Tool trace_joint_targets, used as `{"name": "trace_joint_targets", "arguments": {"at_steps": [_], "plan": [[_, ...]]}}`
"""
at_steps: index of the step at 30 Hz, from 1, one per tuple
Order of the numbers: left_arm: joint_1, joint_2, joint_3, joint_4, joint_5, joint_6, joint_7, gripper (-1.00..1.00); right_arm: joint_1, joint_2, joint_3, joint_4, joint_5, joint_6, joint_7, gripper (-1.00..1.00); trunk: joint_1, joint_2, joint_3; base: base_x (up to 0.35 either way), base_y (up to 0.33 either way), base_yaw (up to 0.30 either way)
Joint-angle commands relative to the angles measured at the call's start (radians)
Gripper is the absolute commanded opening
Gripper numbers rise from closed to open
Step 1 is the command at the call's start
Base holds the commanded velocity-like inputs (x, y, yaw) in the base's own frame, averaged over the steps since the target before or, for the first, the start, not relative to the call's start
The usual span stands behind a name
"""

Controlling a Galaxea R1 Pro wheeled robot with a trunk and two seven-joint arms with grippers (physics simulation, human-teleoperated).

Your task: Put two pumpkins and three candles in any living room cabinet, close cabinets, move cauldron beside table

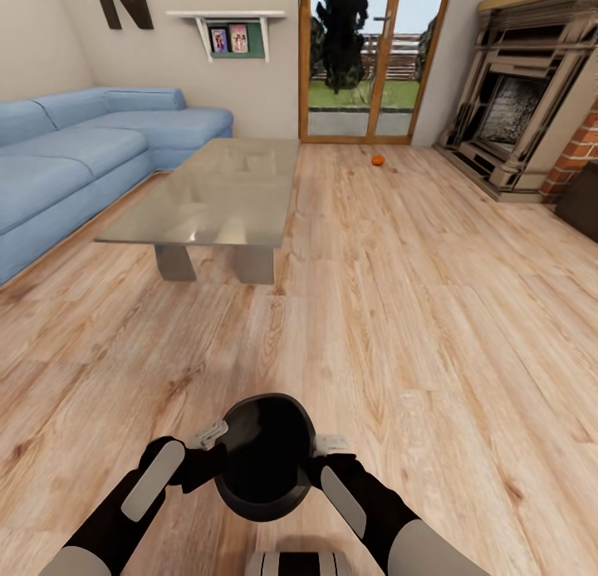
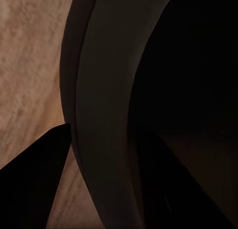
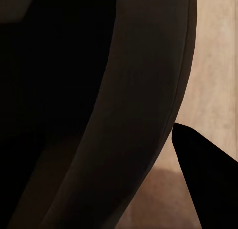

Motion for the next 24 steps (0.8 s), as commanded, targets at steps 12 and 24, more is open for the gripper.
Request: {"name": "trace_joint_targets", "arguments": {"at_steps": [12,24], "plan": [[-0.001,0.002,-0.002,-0.001,-0.042,0.014,0.013,-1.00,-0.002,0.000,0.003,-0.002,-0.019,-0.001,-0.007,-1.00,-0.006,0.002,0.046,0.000,0.000,0.000],[0.000,0.002,-0.002,-0.001,-0.041,0.014,0.013,-1.00,-0.002,0.000,0.001,-0.003,-0.019,-0.001,-0.004,-1.00,-0.011,0.005,0.092,0.000,0.000,0.000]]}}
